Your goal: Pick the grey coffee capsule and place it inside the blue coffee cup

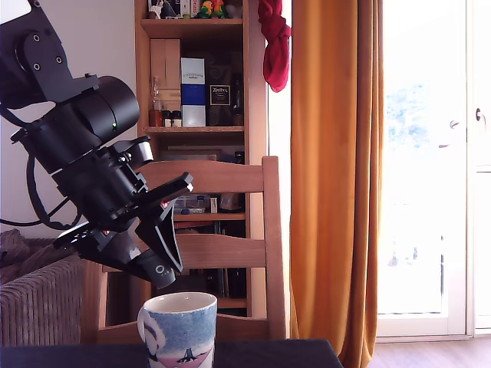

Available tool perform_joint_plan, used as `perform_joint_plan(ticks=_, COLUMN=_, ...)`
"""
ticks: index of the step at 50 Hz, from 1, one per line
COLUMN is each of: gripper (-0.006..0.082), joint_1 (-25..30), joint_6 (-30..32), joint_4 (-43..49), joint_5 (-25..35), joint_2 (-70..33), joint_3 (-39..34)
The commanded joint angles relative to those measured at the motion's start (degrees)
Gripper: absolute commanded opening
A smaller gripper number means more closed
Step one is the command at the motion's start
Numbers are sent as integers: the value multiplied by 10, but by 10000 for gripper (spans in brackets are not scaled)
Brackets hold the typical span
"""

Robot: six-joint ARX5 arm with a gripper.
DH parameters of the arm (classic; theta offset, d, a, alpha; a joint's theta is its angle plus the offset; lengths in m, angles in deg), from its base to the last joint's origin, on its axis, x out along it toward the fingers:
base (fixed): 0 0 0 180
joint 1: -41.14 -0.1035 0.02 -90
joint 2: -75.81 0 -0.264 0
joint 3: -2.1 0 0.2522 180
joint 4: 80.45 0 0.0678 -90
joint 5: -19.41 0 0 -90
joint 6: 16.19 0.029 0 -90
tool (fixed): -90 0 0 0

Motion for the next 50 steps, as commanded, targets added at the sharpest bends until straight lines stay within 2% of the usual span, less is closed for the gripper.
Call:
perform_joint_plan(ticks=1, gripper=479, joint_1=4, joint_6=-1, joint_4=-2, joint_5=-2, joint_2=-2, joint_3=0)
perform_joint_plan(ticks=4, gripper=522, joint_1=7, joint_6=-1, joint_4=-2, joint_5=-2, joint_2=-2, joint_3=0)
perform_joint_plan(ticks=13, gripper=521, joint_1=13, joint_6=1, joint_4=-2, joint_5=-2, joint_2=-2, joint_3=0)
perform_joint_plan(ticks=16, gripper=488, joint_1=13, joint_6=3, joint_4=-3, joint_5=-1, joint_2=-2, joint_3=1)
perform_joint_plan(ticks=20, gripper=357, joint_1=11, joint_6=3, joint_4=-2, joint_5=-1, joint_2=-2, joint_3=3)
perform_joint_plan(ticks=25, gripper=73, joint_1=4, joint_6=5, joint_4=-2, joint_5=-2, joint_2=2, joint_3=8)
perform_joint_plan(ticks=28, gripper=-31, joint_1=-1, joint_6=20, joint_4=-1, joint_5=-2, joint_2=7, joint_3=9)
perform_joint_plan(ticks=34, gripper=-19, joint_1=-12, joint_6=48, joint_4=6, joint_5=-17, joint_2=29, joint_3=9)
perform_joint_plan(ticks=50, gripper=-19, joint_1=-50, joint_6=126, joint_4=82, joint_5=-127, joint_2=130, joint_3=9)
